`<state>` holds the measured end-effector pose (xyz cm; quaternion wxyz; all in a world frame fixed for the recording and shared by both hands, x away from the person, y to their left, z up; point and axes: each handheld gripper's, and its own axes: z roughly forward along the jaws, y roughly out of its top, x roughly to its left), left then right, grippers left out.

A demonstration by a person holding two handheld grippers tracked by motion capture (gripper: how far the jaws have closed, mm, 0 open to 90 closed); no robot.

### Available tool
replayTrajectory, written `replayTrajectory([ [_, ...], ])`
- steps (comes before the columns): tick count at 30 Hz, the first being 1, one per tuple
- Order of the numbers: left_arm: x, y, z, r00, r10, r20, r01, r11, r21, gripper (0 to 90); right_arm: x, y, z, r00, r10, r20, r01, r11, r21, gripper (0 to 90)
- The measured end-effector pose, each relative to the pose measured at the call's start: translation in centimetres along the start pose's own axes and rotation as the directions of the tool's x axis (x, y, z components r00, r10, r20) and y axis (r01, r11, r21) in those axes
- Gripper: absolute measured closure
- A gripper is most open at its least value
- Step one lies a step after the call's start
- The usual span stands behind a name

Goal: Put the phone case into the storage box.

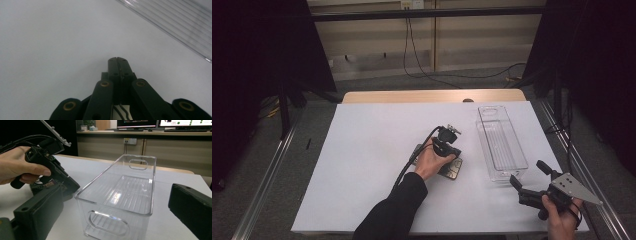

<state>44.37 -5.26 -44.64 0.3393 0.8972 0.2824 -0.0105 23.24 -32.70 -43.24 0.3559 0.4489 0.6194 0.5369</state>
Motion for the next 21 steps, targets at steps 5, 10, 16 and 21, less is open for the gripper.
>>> replayTrajectory([
  [5, -0.1, -0.5, -0.4, 0.9996, -0.011, 0.028, 0.01, 0.9999, 0.007, 90.0, 0.0, 0.0, 0.0, 1.0, -0.002, 0.0, 0.002, 1.0, 0.001, 0.0],
  [10, -1.1, -1.3, -0.8, 0.999, -0.004, 0.044, 0.004, 0.9999, 0.016, 90.0, 0.1, 0.0, 0.1, 1.0, -0.002, 0.0, 0.002, 1.0, 0.003, 0.0],
  [16, -1.3, -1.7, -1.1, 0.9985, 0.018, 0.052, -0.019, 0.9997, 0.015, 90.0, 0.0, 0.0, 0.0, 1.0, -0.003, 0.001, 0.003, 1.0, 0.003, 0.0],
  [21, -1.6, -2.2, -1.4, 0.9979, 0.032, 0.056, -0.033, 0.9993, 0.019, 90.0, 0.0, 0.0, 0.0, 1.0, -0.003, 0.002, 0.003, 1.0, 0.001, 0.0],
])
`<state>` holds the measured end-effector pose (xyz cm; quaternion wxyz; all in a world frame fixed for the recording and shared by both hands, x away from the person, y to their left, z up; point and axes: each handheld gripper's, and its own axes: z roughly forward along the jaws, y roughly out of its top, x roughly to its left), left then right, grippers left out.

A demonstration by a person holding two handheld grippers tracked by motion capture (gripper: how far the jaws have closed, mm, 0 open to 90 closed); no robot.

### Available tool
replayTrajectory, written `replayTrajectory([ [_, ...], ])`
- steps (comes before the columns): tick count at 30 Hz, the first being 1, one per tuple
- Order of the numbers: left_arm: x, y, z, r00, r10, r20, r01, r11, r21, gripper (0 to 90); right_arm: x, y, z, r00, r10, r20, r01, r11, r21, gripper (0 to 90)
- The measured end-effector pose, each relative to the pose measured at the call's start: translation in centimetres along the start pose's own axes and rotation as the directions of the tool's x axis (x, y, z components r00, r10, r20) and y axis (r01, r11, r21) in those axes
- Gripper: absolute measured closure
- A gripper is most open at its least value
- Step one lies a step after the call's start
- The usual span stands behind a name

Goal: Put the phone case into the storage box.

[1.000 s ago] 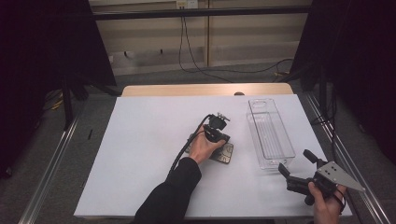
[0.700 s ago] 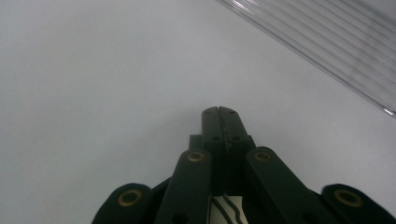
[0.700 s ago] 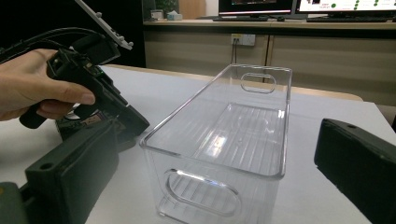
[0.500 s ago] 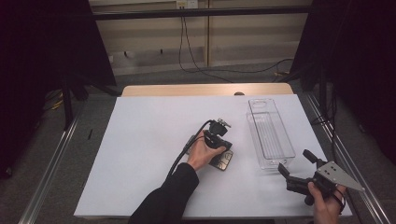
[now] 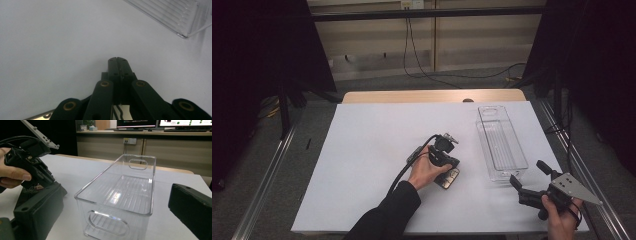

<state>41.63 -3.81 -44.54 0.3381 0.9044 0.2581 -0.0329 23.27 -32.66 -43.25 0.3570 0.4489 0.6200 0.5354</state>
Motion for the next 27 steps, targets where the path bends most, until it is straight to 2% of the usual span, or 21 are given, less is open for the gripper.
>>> replayTrajectory([
  [4, -0.3, -0.1, 0.0, 0.9999, 0.01, -0.01, -0.01, 0.9999, 0.001, 90.0, 0.0, 0.0, 0.0, 1.0, 0.001, 0.0, -0.001, 1.0, 0.002, 0.0],
  [8, -0.9, -0.3, -0.1, 0.9999, 0.013, -0.002, -0.013, 0.9999, 0.002, 90.0, 0.0, 0.0, 0.0, 1.0, 0.001, -0.001, -0.001, 1.0, 0.002, 0.0],
  [10, -0.9, -0.5, -0.2, 0.9996, 0.027, 0.005, -0.027, 0.9996, 0.003, 90.0, 0.0, 0.0, 0.0, 1.0, 0.001, 0.0, -0.001, 1.0, 0.003, 0.0],
  [15, -1.1, -1.1, -0.5, 0.9995, 0.022, 0.024, -0.022, 0.9997, -0.004, 90.0, 0.0, 0.0, 0.0, 1.0, 0.0, -0.001, 0.0, 1.0, 0.002, 0.0],
  [17, -1.0, -1.2, -0.6, 0.9991, 0.036, 0.024, -0.036, 0.9993, 0.003, 90.0, 0.0, 0.0, 0.0, 1.0, 0.001, 0.0, -0.001, 1.0, 0.002, 0.0],
  [19, -1.4, -1.5, -0.7, 0.9994, 0.032, 0.013, -0.032, 0.9994, -0.01, 90.0, 0.0, 0.0, 0.1, 1.0, 0.001, -0.001, -0.001, 1.0, 0.002, 0.0],
  [20, -1.3, -1.5, -0.8, 0.999, 0.043, 0.012, -0.043, 0.9991, 0.002, 90.0, 0.0, 0.0, 0.1, 1.0, 0.0, -0.001, 0.0, 1.0, 0.003, 0.0],
  [22, -1.3, -1.6, -0.9, 0.9995, 0.024, 0.018, -0.024, 0.9997, -0.006, 90.0, 0.0, 0.0, 0.1, 1.0, 0.0, -0.001, 0.0, 1.0, 0.003, 0.0],
  [27, -1.4, -2.1, -1.2, 0.9991, 0.04, 0.014, -0.04, 0.9992, -0.006, 90.0, 0.0, 0.0, 0.0, 1.0, 0.001, 0.001, -0.001, 1.0, 0.002, 0.0],
])
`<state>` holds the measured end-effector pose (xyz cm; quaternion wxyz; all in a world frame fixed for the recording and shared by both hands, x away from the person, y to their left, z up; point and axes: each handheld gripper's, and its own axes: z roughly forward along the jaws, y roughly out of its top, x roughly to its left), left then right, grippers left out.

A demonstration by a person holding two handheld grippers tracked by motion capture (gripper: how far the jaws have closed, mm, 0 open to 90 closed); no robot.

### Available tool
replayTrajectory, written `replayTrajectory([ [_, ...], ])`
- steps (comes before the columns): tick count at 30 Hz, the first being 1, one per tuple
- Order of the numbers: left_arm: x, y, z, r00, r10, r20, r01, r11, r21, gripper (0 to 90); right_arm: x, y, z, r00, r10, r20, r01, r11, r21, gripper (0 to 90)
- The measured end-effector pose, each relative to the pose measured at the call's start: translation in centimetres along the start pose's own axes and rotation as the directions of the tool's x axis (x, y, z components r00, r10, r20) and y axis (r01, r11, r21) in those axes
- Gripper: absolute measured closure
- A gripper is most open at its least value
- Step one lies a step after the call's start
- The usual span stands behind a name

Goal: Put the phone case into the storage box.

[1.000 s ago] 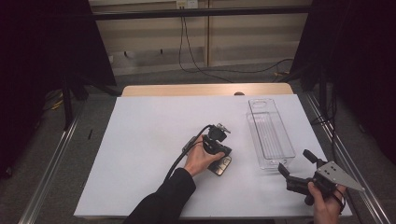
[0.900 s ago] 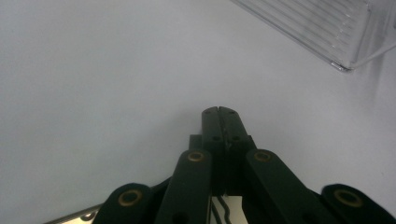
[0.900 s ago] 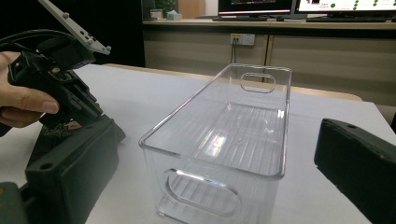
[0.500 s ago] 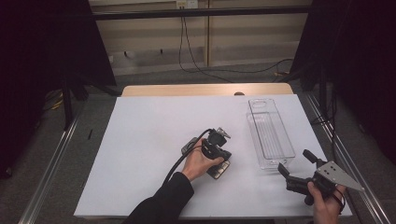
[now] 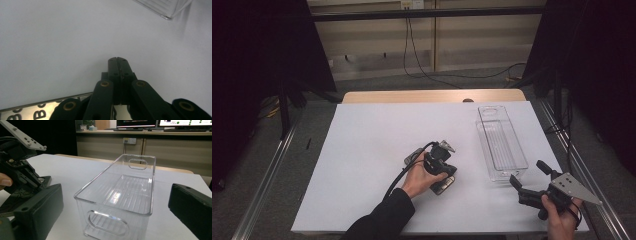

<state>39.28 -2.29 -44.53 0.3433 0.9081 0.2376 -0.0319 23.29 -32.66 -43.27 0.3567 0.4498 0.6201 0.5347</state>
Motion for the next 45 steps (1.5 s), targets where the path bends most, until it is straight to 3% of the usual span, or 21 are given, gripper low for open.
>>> replayTrajectory([
  [19, 0.2, -1.6, -1.3, 0.9997, -0.006, 0.025, 0.006, 1.0, 0.002, 90.0, 0.1, 0.0, 0.0, 1.0, -0.005, -0.003, 0.005, 1.0, 0.004, 0.0],
  [22, 0.2, -1.8, -1.5, 0.9992, -0.024, 0.031, 0.024, 0.9997, 0.003, 90.0, 0.1, 0.0, 0.0, 1.0, -0.004, -0.002, 0.004, 1.0, 0.004, 0.0],
  [25, 0.0, -2.1, -1.9, 0.9996, -0.007, 0.027, 0.006, 0.9997, 0.023, 90.0, 0.1, 0.0, 0.0, 1.0, -0.004, -0.003, 0.004, 1.0, 0.005, 0.0],
  [28, 0.0, -2.8, -2.3, 0.999, -0.022, 0.04, 0.021, 0.9997, 0.008, 90.0, 0.1, 0.0, 0.0, 1.0, -0.005, -0.002, 0.005, 1.0, 0.005, 0.0],
  [29, 0.1, -2.9, -2.4, 0.9991, -0.006, 0.042, 0.006, 0.9999, 0.01, 90.0, 0.1, 0.0, 0.0, 1.0, -0.006, -0.002, 0.006, 1.0, 0.006, 0.0],
  [37, 0.1, -3.8, -3.0, 0.998, -0.021, 0.059, 0.021, 0.9998, 0.002, 90.0, 0.1, 0.0, 0.0, 1.0, -0.004, -0.001, 0.004, 1.0, 0.005, 0.0],
  [40, 0.4, -4.3, -3.4, 0.9948, -0.057, 0.084, 0.057, 0.9984, -0.003, 90.0, 0.1, 0.0, 0.0, 1.0, -0.004, 0.001, 0.004, 1.0, 0.004, 0.0],
  [43, 0.4, -4.5, -3.6, 0.996, -0.059, 0.068, 0.059, 0.9983, 0.006, 90.0, 0.1, 0.0, 0.0, 1.0, -0.004, -0.001, 0.004, 1.0, 0.004, 0.0],
  [45, 0.5, -4.9, -3.9, 0.9946, -0.055, 0.087, 0.055, 0.9985, 0.006, 90.0, 0.1, 0.0, 0.0, 1.0, -0.005, -0.002, 0.005, 1.0, 0.004, 0.0],
])
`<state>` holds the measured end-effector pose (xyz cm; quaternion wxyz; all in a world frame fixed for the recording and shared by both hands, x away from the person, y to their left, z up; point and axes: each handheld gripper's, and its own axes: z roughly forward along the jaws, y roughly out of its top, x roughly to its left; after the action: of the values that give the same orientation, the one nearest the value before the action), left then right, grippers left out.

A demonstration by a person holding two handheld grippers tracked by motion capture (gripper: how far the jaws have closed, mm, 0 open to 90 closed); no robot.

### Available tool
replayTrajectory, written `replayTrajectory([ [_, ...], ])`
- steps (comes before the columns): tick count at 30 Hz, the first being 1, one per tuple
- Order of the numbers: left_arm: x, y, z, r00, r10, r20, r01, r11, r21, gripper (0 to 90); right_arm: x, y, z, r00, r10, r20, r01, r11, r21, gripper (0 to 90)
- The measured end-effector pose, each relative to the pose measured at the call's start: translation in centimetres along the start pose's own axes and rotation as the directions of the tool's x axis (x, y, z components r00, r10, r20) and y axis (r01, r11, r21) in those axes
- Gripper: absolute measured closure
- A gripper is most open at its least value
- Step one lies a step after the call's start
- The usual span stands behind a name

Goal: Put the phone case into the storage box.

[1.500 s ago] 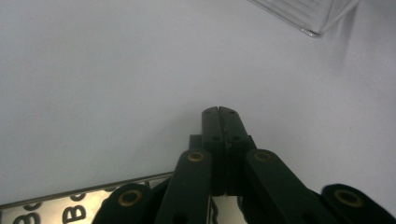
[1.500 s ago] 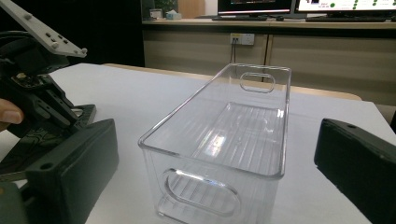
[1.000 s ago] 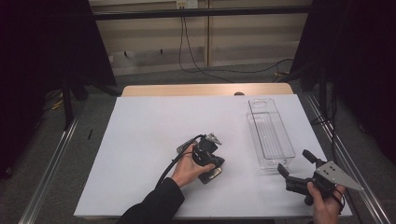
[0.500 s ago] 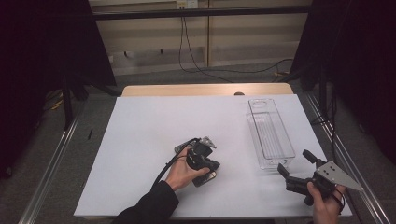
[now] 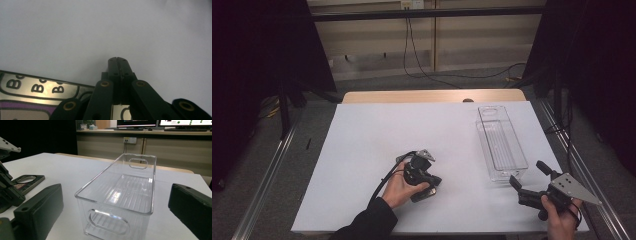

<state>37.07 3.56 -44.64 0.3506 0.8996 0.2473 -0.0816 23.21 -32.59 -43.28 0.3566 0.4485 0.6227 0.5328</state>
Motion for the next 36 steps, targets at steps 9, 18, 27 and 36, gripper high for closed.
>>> replayTrajectory([
  [9, -0.1, -0.9, -0.8, 0.9998, -0.01, -0.017, 0.01, 0.9999, 0.007, 90.0, 0.0, 0.0, 0.0, 1.0, -0.001, -0.001, 0.001, 1.0, 0.002, 0.0],
  [18, 0.0, -2.0, -1.7, 0.9996, -0.028, 0.001, 0.028, 0.9996, 0.005, 90.0, 0.0, 0.0, 0.0, 1.0, 0.003, -0.003, -0.003, 1.0, -0.001, 0.0],
  [27, -0.1, -3.8, -3.2, 0.999, -0.046, -0.005, 0.046, 0.999, 0.001, 90.0, 0.0, 0.0, 0.0, 1.0, 0.002, -0.003, -0.002, 1.0, -0.001, 0.0],
  [36, -0.2, -5.4, -4.5, 0.9986, -0.052, -0.005, 0.052, 0.9986, -0.001, 90.0, 0.0, 0.0, 0.0, 1.0, 0.002, -0.004, -0.002, 1.0, 0.003, 0.0],
])
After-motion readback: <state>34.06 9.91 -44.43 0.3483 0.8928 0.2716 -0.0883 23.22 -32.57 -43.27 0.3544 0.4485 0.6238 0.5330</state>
